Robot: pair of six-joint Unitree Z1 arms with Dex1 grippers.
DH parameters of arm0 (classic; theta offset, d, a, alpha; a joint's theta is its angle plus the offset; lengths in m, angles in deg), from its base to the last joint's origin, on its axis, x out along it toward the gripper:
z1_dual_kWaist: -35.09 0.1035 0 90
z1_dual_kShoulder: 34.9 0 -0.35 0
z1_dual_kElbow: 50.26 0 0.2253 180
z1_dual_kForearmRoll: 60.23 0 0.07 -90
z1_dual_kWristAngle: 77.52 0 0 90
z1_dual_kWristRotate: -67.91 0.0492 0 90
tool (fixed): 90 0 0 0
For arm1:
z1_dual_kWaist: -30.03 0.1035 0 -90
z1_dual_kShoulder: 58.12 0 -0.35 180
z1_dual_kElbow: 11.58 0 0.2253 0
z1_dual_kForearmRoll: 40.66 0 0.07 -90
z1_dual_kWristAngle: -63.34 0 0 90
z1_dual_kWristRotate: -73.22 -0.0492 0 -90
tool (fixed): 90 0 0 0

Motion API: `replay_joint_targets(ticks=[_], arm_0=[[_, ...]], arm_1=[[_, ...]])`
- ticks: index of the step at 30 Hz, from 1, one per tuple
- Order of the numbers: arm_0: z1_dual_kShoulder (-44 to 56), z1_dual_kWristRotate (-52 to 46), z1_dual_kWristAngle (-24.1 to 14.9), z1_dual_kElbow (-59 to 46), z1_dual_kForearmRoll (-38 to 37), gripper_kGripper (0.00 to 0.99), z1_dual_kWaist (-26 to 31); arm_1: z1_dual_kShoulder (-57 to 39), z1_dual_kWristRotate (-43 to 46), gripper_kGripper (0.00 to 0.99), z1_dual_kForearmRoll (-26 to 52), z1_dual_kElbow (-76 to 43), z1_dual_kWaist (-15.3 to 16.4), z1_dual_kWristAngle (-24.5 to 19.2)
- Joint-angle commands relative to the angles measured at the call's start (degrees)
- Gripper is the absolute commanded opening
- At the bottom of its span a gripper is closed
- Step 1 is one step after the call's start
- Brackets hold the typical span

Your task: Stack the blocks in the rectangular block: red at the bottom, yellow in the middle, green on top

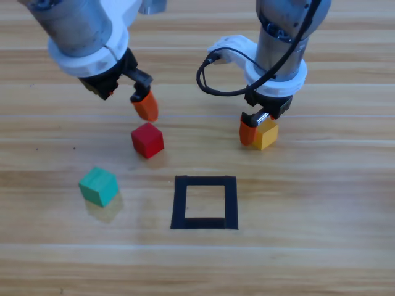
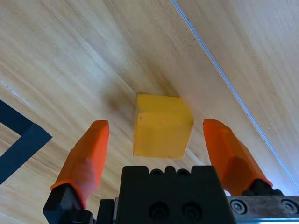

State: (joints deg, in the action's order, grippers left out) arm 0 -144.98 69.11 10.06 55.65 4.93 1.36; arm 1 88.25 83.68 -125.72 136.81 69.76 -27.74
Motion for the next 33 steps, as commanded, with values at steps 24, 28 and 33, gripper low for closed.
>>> replay_joint_targets(ticks=[24,28,33], arm_0=[[-19.81,4.17,1.11,8.85,2.59,0.973,4.11],[-21.48,3.64,1.02,9.29,2.06,0.962,3.24],[-22.63,2.94,0.93,9.20,0.83,0.959,2.53]], arm_1=[[-5.92,0.26,0.000,-10.45,-2.78,-2.19,5.12],[-13.22,-0.27,0.000,-10.45,-8.06,-1.84,6.17],[-24.73,-2.55,0.000,-4.39,-21.59,-1.93,6.35]])
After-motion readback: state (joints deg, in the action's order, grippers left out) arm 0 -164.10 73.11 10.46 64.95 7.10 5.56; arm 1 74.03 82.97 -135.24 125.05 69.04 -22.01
